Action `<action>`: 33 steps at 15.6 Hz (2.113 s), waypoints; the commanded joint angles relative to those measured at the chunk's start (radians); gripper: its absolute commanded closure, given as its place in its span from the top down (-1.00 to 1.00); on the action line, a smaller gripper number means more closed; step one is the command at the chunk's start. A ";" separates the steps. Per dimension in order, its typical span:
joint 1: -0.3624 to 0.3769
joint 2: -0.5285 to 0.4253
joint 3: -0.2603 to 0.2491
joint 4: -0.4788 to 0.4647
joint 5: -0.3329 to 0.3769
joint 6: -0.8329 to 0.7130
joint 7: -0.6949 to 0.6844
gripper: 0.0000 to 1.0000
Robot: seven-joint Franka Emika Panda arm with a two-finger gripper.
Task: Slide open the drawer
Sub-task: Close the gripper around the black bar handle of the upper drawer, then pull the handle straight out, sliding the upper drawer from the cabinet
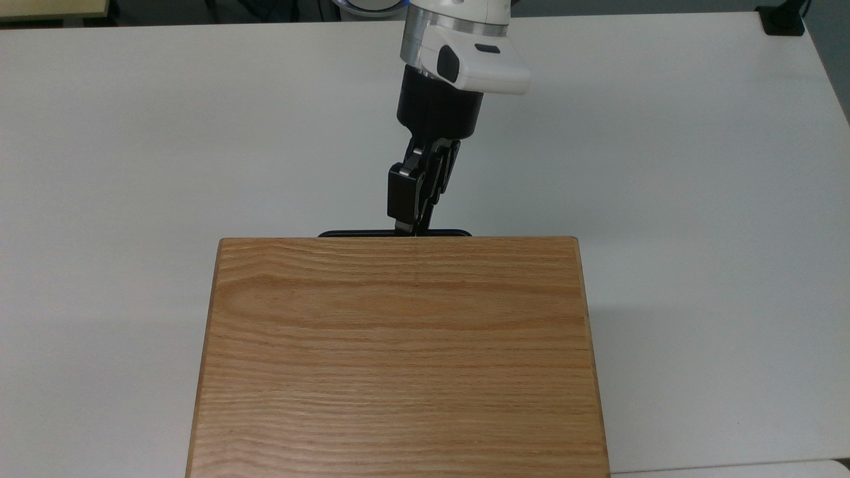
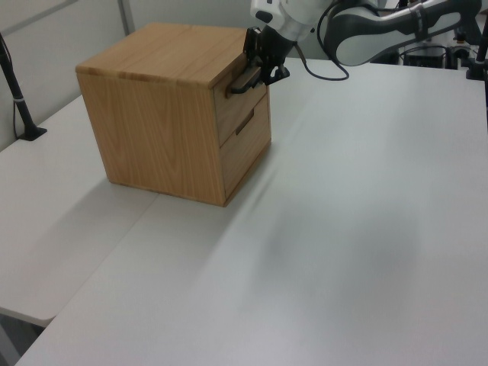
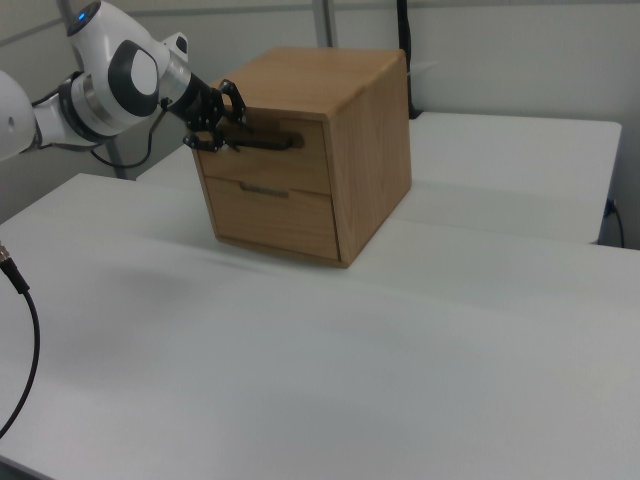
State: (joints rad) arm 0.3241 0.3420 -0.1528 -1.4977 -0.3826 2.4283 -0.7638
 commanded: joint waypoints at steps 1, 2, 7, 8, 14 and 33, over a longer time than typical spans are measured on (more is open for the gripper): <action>0.006 0.029 -0.027 0.004 -0.060 0.069 -0.041 -0.17; 0.006 0.029 -0.030 -0.001 -0.088 0.083 -0.054 -0.25; 0.009 -0.004 -0.034 -0.079 -0.088 0.092 -0.081 -0.50; 0.010 -0.006 -0.034 -0.081 -0.087 0.091 -0.081 -0.52; 0.021 -0.121 -0.030 -0.183 -0.052 0.081 -0.078 -0.70; 0.095 -0.702 0.012 -0.546 0.270 -0.471 -0.218 -0.81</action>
State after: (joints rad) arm 0.4124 -0.2537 -0.1422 -2.0548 -0.1790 2.0450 -0.9164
